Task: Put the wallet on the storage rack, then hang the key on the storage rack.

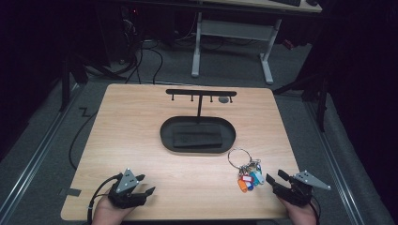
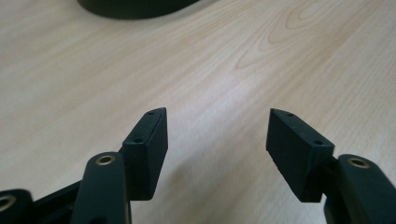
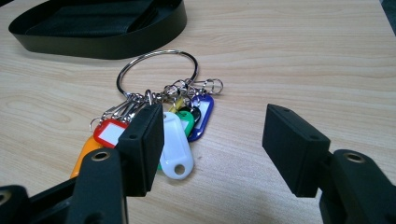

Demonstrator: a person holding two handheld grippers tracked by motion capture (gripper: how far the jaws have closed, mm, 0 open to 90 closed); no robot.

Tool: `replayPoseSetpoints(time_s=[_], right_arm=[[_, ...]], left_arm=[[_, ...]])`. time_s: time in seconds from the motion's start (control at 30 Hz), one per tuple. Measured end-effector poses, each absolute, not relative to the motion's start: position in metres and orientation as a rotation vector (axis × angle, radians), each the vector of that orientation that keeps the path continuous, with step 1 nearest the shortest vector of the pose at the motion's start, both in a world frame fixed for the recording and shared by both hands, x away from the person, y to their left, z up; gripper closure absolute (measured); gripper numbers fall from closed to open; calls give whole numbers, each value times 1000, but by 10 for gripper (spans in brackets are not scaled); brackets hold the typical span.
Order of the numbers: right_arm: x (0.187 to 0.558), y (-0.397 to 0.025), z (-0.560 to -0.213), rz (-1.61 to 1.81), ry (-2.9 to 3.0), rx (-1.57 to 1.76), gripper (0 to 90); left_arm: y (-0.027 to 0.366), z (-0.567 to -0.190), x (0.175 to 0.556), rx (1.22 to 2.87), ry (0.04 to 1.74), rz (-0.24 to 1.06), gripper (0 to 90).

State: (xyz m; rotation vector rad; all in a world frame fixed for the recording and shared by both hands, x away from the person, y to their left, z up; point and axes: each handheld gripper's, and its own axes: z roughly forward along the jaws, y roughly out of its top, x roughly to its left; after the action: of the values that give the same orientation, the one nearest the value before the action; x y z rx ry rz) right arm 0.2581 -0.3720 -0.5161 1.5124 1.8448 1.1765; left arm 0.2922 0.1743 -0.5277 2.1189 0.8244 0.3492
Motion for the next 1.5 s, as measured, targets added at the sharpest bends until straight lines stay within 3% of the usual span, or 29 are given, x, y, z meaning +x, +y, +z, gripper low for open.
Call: replayPoseSetpoints(time_s=[0.2,0.63,1.1,1.5], right_arm=[[261,-369,-519,1154,1865,1519,395],[264,-352,-519,1066,1952,1532,433],[290,-308,-488,885,2146,1396,416],[312,-296,-469,794,2262,1427,414]], left_arm=[[179,-520,293,2067,820,358,372],[180,-523,296,2112,791,363,311],[179,-517,295,2090,775,344,296],[182,-516,295,2069,780,350,293]])
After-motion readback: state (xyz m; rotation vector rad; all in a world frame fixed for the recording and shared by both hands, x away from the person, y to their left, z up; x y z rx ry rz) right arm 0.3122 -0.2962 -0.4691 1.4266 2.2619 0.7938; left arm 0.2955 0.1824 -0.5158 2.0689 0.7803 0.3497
